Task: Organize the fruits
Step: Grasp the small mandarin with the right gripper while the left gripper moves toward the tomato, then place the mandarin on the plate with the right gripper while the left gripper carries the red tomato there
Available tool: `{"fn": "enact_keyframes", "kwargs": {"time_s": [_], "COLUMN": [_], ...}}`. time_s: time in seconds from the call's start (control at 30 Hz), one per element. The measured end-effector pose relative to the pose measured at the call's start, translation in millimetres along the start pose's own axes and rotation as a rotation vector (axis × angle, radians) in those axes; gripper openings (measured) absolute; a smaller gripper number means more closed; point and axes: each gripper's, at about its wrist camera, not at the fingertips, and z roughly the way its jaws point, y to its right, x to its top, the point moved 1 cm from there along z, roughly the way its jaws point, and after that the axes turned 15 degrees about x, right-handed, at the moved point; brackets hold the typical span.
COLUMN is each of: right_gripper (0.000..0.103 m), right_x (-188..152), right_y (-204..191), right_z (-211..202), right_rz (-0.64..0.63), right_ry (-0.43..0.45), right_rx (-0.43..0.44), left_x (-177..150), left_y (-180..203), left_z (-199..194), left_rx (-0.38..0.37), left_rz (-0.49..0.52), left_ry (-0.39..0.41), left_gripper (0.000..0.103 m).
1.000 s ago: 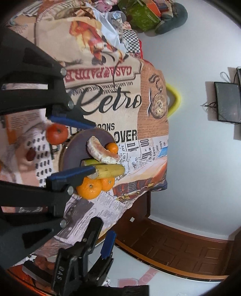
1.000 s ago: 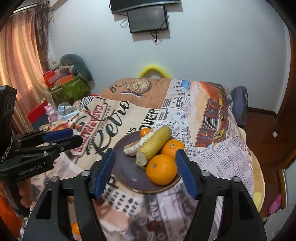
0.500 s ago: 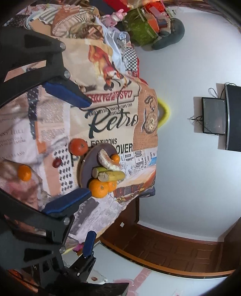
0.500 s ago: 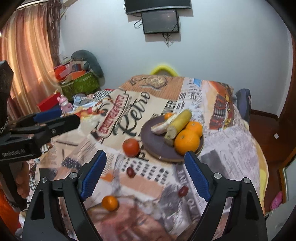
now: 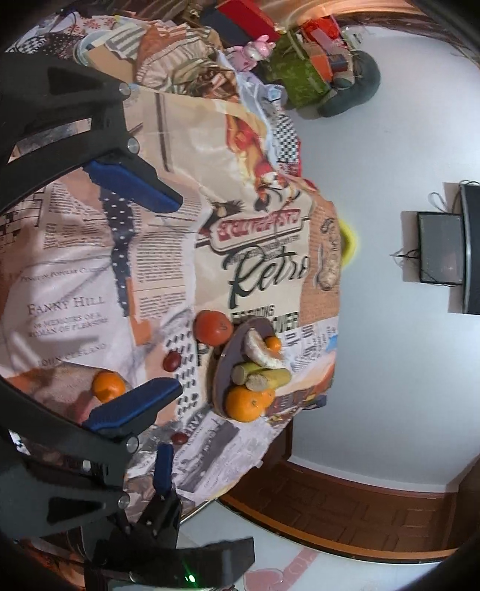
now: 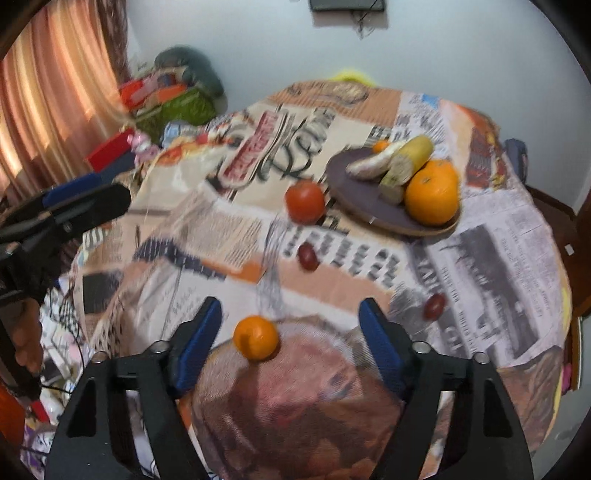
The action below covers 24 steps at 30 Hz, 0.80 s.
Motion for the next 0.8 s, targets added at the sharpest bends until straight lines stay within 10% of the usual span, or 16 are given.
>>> {"fn": "enact_keyframes", "kwargs": {"time_s": [0.37, 0.8], "right_gripper": [0.038, 0.032], "right_x": [-16, 14], "right_y": [0, 41], "right_z": [38, -11], "right_rz": [-0.005, 0.042], "right_ry": [-0.120, 0.042], "right_rx": [0.053, 0.008], "left_x": [-18, 4], "left_y": [-3, 23], "left_z": [27, 71], "left_rx": [-0.042, -0.054], "left_rz": [-0.012, 0.033], "left_ry": [-0.128, -0.173], "left_gripper": [0.091, 0.084]}}
